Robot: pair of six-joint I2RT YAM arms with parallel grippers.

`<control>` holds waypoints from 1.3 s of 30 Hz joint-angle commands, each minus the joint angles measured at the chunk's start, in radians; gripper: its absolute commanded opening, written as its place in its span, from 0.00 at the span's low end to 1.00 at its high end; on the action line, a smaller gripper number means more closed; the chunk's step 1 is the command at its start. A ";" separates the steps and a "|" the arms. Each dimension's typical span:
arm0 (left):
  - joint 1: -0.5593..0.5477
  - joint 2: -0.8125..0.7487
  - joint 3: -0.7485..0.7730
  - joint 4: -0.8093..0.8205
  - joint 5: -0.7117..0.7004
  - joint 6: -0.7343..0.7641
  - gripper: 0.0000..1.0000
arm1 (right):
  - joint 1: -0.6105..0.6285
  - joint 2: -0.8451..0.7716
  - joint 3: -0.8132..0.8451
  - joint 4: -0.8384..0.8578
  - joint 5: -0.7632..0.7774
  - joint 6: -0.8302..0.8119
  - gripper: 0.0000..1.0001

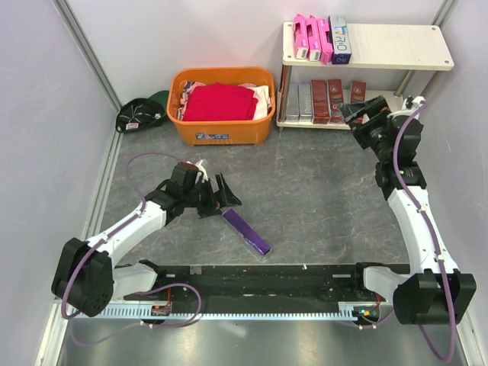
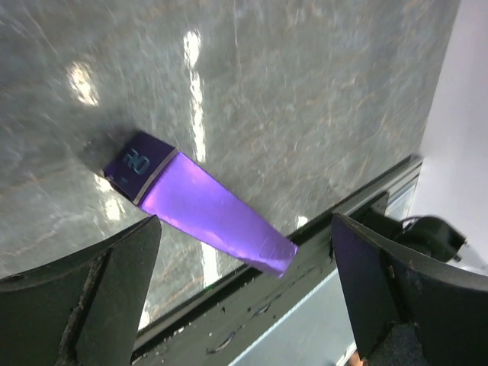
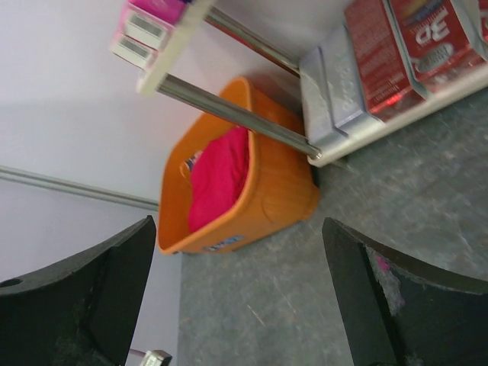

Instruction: Place and organize the toothpastes onto the shelf

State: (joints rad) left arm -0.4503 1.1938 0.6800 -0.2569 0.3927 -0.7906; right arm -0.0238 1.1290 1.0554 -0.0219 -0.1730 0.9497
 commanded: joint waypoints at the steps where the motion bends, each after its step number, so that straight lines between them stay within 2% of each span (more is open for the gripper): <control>1: -0.059 -0.016 -0.005 -0.048 -0.058 -0.004 1.00 | -0.001 -0.040 -0.057 -0.030 -0.039 -0.054 0.98; 11: -0.149 0.170 0.047 -0.081 -0.054 0.007 1.00 | 0.001 -0.048 -0.106 -0.036 -0.051 -0.068 0.98; 24: -0.169 0.409 0.200 -0.100 -0.094 0.051 0.99 | 0.001 -0.008 -0.117 -0.030 -0.071 -0.075 0.98; 28: -0.171 0.458 0.216 -0.104 -0.078 0.070 0.83 | -0.001 0.000 -0.118 -0.029 -0.077 -0.078 0.98; 30: -0.171 0.472 0.217 -0.102 -0.062 0.079 0.72 | 0.001 0.005 -0.118 -0.029 -0.079 -0.083 0.98; 31: -0.171 0.474 0.219 -0.102 -0.057 0.082 0.63 | -0.001 0.005 -0.118 -0.029 -0.085 -0.085 0.98; 33: -0.171 0.469 0.222 -0.093 -0.037 0.083 0.57 | -0.001 0.006 -0.120 -0.029 -0.091 -0.092 0.98; 34: -0.171 0.466 0.220 -0.087 -0.029 0.083 0.50 | -0.001 0.006 -0.120 -0.029 -0.097 -0.092 0.98; 39: -0.166 0.428 0.222 -0.010 0.047 0.054 0.37 | -0.001 0.014 -0.126 -0.024 -0.120 -0.098 0.98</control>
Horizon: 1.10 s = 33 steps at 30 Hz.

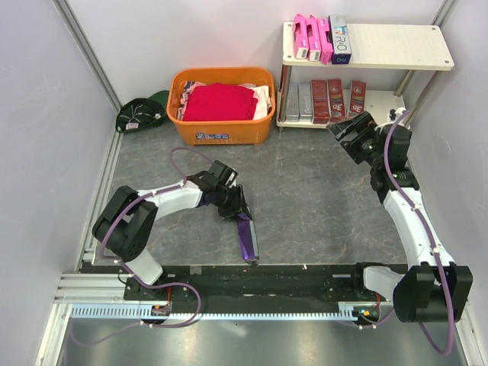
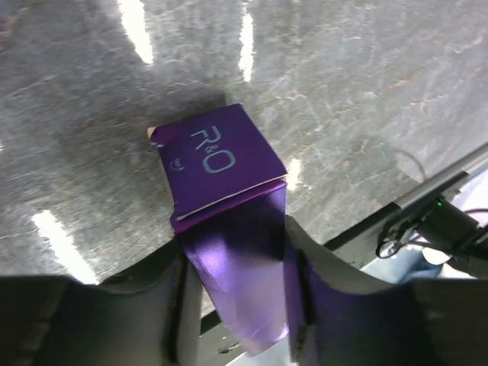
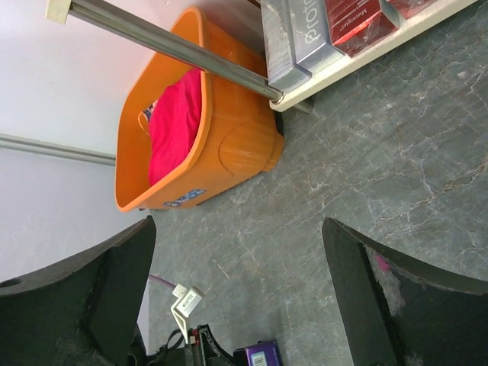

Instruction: Place and organize the toothpastes onto the shelf

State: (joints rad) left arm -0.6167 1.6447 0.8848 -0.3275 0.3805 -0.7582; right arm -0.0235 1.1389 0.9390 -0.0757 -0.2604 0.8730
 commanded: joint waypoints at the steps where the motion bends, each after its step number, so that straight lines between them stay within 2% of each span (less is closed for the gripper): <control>1: 0.005 -0.037 0.016 0.100 0.072 0.017 0.35 | 0.000 0.007 -0.009 0.031 -0.037 -0.026 0.98; 6: 0.035 -0.078 0.008 0.206 0.142 -0.030 0.34 | 0.000 0.016 -0.009 0.039 -0.068 -0.029 0.98; 14: 0.161 -0.193 -0.041 0.505 0.233 -0.167 0.34 | 0.017 0.042 0.007 0.050 -0.105 -0.022 0.98; 19: 0.259 -0.240 -0.076 0.695 0.255 -0.297 0.34 | 0.125 0.078 0.011 0.068 -0.125 0.003 0.98; 27: 0.379 -0.279 -0.176 1.080 0.219 -0.513 0.36 | 0.333 0.153 -0.100 0.394 -0.236 0.262 0.98; 30: 0.412 -0.296 -0.201 1.153 0.192 -0.555 0.37 | 0.365 0.183 -0.152 0.542 -0.283 0.357 0.98; 33: 0.437 -0.316 -0.204 1.162 0.170 -0.555 0.37 | 0.387 0.200 -0.173 0.579 -0.303 0.395 0.98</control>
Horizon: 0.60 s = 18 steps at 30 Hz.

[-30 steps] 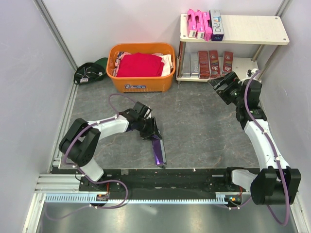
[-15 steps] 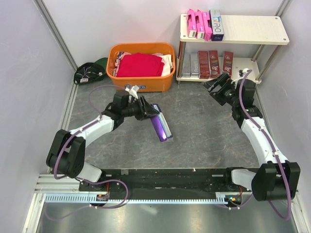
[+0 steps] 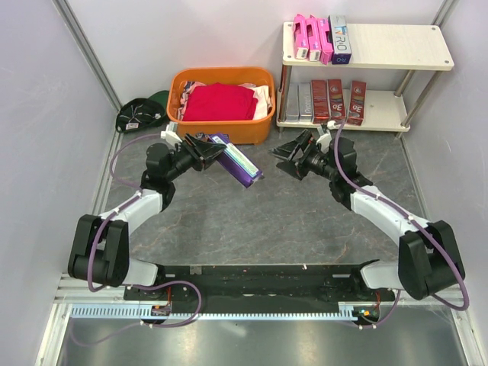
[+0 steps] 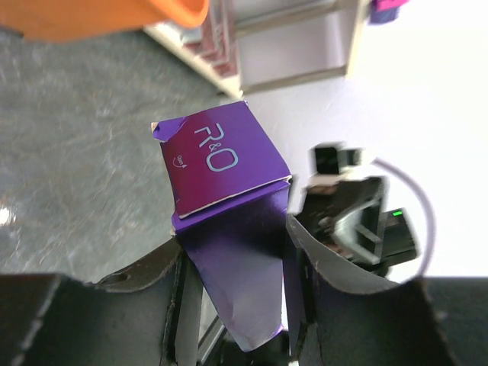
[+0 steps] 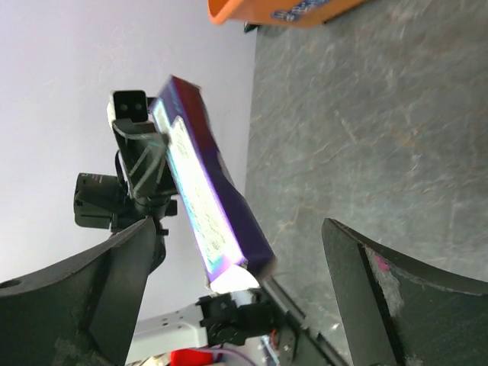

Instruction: Place and organize the toothpastes onto the shelf

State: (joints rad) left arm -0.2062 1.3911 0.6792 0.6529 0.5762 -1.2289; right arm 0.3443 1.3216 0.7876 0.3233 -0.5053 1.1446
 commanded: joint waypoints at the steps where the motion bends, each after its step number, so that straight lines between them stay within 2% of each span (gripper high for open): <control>1: 0.031 -0.073 0.003 0.182 -0.035 -0.081 0.37 | 0.022 0.021 -0.034 0.192 -0.061 0.142 0.98; 6: 0.050 -0.092 0.019 0.165 -0.052 -0.070 0.38 | 0.070 0.064 -0.076 0.342 -0.093 0.242 0.98; 14: 0.053 -0.067 0.033 0.201 -0.039 -0.095 0.38 | 0.177 0.155 -0.053 0.511 -0.093 0.339 0.98; 18: 0.053 -0.073 0.029 0.212 -0.035 -0.104 0.38 | 0.191 0.220 -0.067 0.699 -0.090 0.432 0.97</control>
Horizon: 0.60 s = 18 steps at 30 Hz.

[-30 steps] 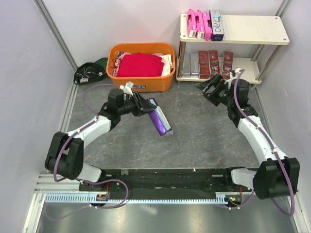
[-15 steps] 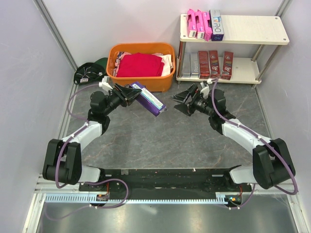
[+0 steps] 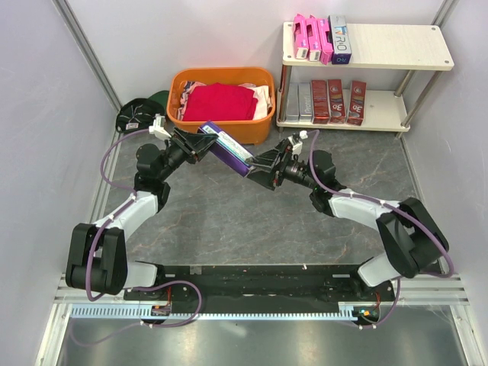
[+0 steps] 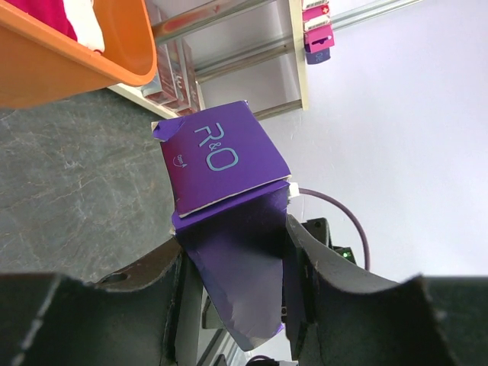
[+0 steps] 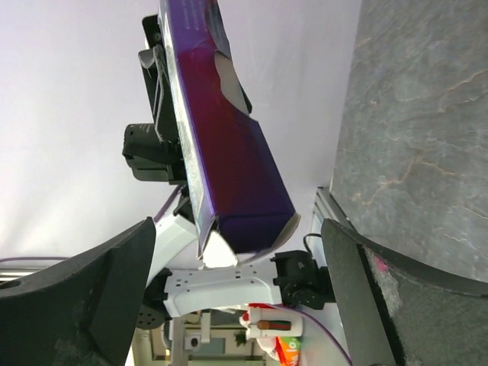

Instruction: Place and organize the toothpastes onto the shelf

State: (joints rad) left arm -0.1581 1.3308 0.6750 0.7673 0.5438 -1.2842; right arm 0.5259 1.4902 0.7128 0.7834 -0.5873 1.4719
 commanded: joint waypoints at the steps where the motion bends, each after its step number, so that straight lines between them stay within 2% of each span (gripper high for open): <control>1: 0.005 -0.013 0.035 0.099 -0.002 -0.049 0.38 | 0.009 0.064 0.004 0.276 -0.002 0.125 0.94; 3: 0.005 -0.018 0.034 0.098 -0.001 -0.049 0.38 | 0.009 0.097 -0.012 0.406 0.009 0.187 0.89; 4: 0.005 -0.018 0.035 0.099 0.001 -0.050 0.39 | 0.009 0.108 -0.013 0.439 0.018 0.206 0.82; 8: 0.005 -0.018 0.031 0.118 0.010 -0.063 0.41 | 0.011 0.159 -0.009 0.566 0.030 0.255 0.70; 12: 0.005 -0.012 0.029 0.127 0.015 -0.070 0.46 | 0.009 0.163 0.000 0.580 0.029 0.261 0.52; 18: 0.005 -0.007 0.031 0.127 0.021 -0.069 0.58 | 0.009 0.131 0.013 0.525 0.026 0.223 0.35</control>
State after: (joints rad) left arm -0.1535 1.3304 0.6758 0.8455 0.5446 -1.3365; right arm 0.5331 1.6638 0.7048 1.2186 -0.5716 1.7134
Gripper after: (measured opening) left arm 0.549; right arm 0.433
